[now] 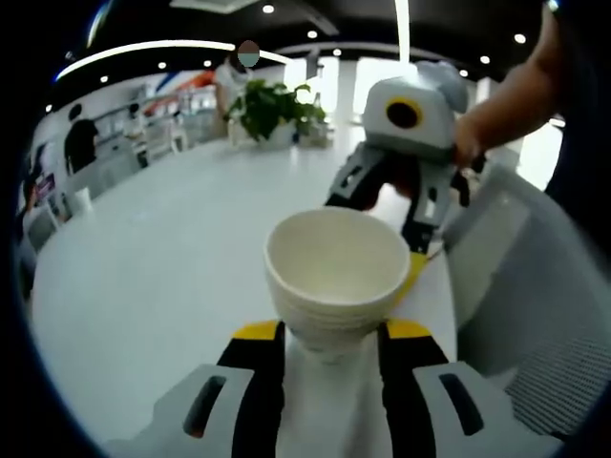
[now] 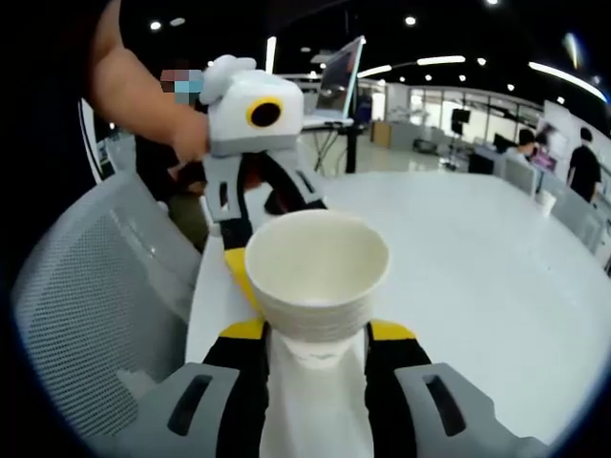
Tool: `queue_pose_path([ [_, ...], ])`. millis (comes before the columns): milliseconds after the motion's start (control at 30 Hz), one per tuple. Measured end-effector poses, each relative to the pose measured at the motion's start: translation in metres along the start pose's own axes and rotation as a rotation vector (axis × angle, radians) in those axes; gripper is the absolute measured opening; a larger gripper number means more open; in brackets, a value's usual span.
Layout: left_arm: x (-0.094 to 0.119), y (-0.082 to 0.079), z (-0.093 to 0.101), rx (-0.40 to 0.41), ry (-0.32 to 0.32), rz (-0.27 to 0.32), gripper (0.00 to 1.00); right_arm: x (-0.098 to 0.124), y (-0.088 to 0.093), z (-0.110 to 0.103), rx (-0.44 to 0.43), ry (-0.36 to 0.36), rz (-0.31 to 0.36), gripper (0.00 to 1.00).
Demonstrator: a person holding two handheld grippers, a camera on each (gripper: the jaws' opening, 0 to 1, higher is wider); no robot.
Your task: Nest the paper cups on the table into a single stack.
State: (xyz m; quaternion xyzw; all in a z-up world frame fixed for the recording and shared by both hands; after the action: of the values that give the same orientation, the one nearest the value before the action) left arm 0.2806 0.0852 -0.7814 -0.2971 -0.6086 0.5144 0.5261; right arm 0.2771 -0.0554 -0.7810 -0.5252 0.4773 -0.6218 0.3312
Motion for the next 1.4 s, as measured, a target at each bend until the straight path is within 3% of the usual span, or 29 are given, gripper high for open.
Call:
queue_pose_path([
  [367, -0.001, -0.005, -0.002, -0.005, 0.005, -0.016, 0.36, 0.000, -0.001, 0.003, -0.026, 0.005, -0.007, 0.35],
  [767, -0.008, -0.025, -0.020, -0.005, 0.004, -0.007, 0.36, 0.007, -0.015, 0.028, -0.034, 0.005, -0.008, 0.35],
  [1400, -0.029, -0.044, -0.078, -0.020, 0.004, -0.034, 0.35, -0.003, -0.024, 0.091, -0.038, 0.025, -0.032, 0.34],
])
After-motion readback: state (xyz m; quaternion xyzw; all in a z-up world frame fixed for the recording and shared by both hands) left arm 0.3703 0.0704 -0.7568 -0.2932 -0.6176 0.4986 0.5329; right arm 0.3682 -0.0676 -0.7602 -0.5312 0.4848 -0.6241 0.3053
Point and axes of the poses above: the point that each gripper's makers call its tool centre point, and the gripper's own axes: x roughly backward along the fingers, z roughly to its right, y roughly out of its underside, the point moved 8 cm from there along x, roughly backward along the fingers, and after that the axes turned 14 degrees about z, right-handed, at the moved point
